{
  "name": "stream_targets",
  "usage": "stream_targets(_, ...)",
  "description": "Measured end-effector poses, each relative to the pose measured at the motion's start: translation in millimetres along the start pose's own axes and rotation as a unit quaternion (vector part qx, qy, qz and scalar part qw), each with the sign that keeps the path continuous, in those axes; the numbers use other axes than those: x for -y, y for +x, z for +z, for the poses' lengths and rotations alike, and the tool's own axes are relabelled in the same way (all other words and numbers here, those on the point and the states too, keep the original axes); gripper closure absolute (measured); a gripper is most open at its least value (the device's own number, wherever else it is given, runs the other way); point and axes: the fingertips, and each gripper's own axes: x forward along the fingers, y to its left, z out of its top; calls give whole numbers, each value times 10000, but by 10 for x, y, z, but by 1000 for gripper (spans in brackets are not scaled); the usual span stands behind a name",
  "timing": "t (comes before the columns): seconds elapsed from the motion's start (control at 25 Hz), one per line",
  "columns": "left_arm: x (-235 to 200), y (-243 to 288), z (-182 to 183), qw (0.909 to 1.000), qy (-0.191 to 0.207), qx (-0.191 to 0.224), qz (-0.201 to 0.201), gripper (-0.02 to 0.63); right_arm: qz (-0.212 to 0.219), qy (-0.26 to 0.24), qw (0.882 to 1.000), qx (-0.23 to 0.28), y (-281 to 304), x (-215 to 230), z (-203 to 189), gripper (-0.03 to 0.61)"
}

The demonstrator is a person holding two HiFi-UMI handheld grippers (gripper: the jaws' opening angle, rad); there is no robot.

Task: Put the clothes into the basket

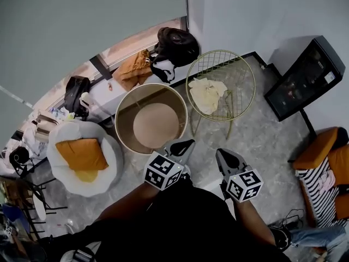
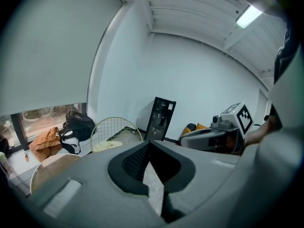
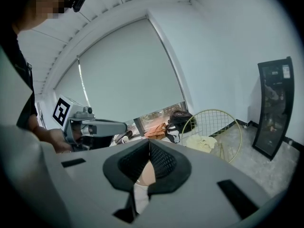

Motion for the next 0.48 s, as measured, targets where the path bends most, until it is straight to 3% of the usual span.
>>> stream_targets(0.48, -832, 276, 287, 9999, -93, 65, 54, 614, 25, -93, 9999, -142, 784, 215, 414, 563)
